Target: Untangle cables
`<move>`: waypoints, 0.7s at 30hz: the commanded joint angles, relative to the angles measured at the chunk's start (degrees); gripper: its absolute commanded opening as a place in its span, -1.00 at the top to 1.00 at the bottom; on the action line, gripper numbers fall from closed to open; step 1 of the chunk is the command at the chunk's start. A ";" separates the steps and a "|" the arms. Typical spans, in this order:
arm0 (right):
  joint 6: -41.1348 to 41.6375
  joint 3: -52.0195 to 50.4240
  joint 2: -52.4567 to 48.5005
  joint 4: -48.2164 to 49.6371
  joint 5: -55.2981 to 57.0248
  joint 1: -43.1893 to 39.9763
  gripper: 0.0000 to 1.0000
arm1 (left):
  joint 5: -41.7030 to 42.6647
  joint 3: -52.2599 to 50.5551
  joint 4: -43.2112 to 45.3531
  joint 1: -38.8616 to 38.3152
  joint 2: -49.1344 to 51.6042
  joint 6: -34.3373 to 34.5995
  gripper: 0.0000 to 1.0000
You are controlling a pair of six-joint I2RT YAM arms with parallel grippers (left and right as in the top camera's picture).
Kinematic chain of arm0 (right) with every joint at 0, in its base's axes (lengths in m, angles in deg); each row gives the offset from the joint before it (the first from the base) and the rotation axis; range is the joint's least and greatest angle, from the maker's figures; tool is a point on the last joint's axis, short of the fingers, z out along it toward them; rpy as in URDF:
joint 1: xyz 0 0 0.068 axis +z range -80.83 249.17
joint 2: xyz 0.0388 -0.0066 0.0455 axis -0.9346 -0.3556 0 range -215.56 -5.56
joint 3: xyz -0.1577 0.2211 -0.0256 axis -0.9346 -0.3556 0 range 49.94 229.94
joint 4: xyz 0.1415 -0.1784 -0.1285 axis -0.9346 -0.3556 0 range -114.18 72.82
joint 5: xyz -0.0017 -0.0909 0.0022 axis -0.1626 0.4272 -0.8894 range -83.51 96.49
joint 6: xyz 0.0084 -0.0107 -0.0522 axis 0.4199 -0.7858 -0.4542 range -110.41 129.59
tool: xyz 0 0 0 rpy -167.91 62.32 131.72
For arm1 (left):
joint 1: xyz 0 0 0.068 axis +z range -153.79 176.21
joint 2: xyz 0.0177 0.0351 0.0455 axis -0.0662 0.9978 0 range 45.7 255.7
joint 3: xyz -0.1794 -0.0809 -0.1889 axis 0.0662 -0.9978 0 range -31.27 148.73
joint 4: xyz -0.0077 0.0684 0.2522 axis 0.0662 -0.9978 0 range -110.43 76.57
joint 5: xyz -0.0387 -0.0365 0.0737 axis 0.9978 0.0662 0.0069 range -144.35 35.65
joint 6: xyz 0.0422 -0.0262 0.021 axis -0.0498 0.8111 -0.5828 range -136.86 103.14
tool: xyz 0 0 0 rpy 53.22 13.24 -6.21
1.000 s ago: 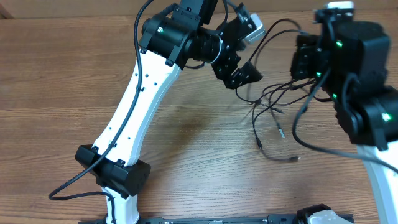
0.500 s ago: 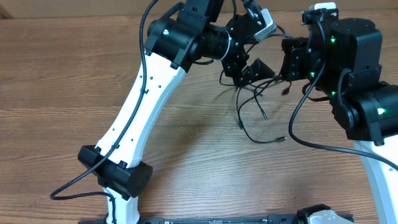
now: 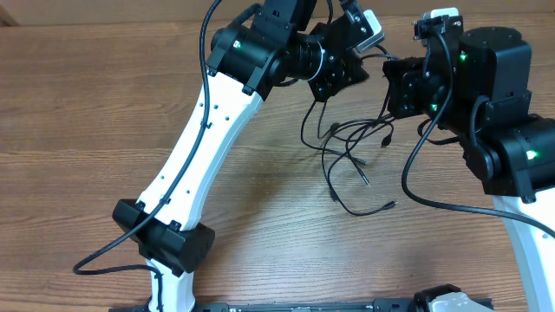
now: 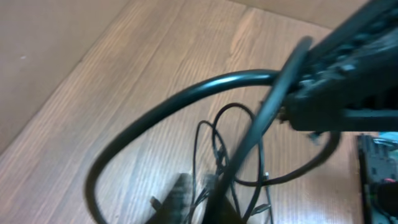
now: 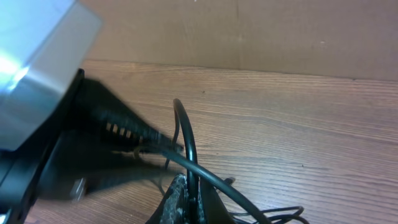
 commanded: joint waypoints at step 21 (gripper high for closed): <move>-0.02 0.79 1.31 -1.46 34.23 -0.26 0.93 | -37.75 -0.20 -6.51 7.93 0.72 24.81 0.92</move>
